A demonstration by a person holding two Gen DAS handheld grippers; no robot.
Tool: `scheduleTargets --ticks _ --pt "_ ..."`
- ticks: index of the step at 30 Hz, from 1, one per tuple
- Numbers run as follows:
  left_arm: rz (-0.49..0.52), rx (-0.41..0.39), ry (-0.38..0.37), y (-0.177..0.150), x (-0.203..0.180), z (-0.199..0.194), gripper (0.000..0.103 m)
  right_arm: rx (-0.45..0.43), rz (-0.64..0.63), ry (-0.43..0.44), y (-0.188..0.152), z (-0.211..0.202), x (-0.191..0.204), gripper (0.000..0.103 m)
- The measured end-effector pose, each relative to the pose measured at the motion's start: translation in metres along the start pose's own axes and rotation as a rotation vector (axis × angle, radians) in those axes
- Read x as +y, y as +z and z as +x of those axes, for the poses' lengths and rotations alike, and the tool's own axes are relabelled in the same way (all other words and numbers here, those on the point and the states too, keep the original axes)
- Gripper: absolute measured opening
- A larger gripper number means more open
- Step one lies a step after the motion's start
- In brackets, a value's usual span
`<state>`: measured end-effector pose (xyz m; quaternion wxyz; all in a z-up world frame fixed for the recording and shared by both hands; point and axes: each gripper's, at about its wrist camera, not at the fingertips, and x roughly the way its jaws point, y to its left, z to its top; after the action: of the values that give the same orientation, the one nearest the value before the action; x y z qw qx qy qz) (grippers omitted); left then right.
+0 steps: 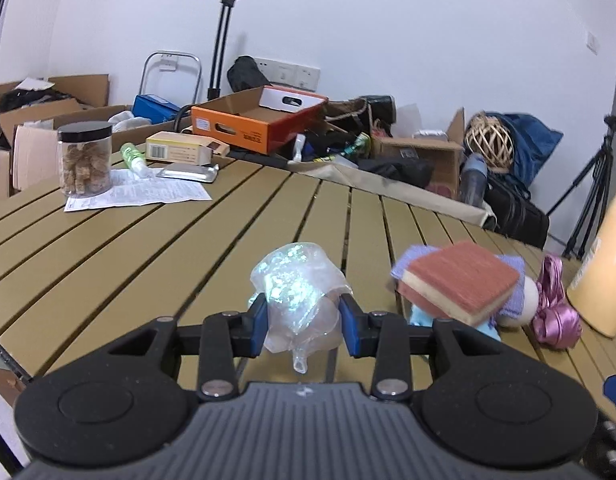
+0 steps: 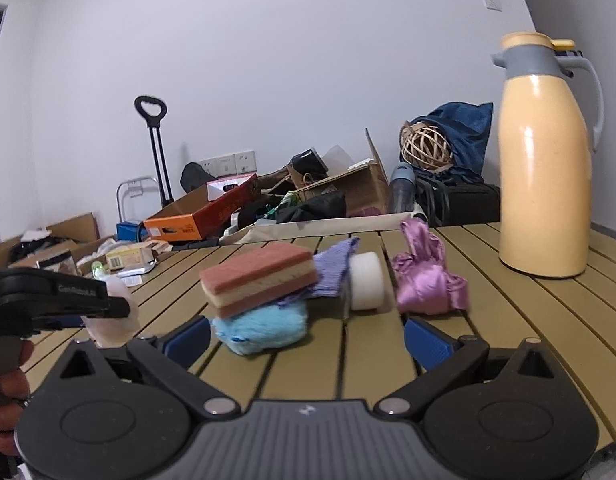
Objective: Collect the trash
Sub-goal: 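Grasp the clear plastic bag with left gripper while right gripper grasps the sponge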
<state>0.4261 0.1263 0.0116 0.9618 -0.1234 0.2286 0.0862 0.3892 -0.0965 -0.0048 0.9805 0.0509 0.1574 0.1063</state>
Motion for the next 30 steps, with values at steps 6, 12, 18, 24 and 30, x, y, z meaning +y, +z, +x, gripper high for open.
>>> scheduleTargets --ticks 6,12,18,24,30 --pt "-0.047 -0.016 -0.002 0.009 0.024 -0.004 0.037 -0.015 0.004 -0.046 0.019 0.022 0.031 0.103" --pt "-0.088 -0.019 0.021 0.019 0.051 -0.007 0.037 0.002 0.006 -0.100 0.037 0.056 0.066 0.103" --pt "-0.105 -0.035 0.043 0.025 0.074 -0.009 0.037 0.039 -0.028 -0.194 0.042 0.094 0.094 0.103" --pt "-0.119 -0.043 0.063 0.029 0.091 -0.012 0.037 0.081 -0.017 -0.265 0.045 0.127 0.113 0.103" --pt "-0.133 -0.055 0.077 0.031 0.105 -0.017 0.037 0.128 -0.049 -0.395 0.042 0.152 0.129 0.103"
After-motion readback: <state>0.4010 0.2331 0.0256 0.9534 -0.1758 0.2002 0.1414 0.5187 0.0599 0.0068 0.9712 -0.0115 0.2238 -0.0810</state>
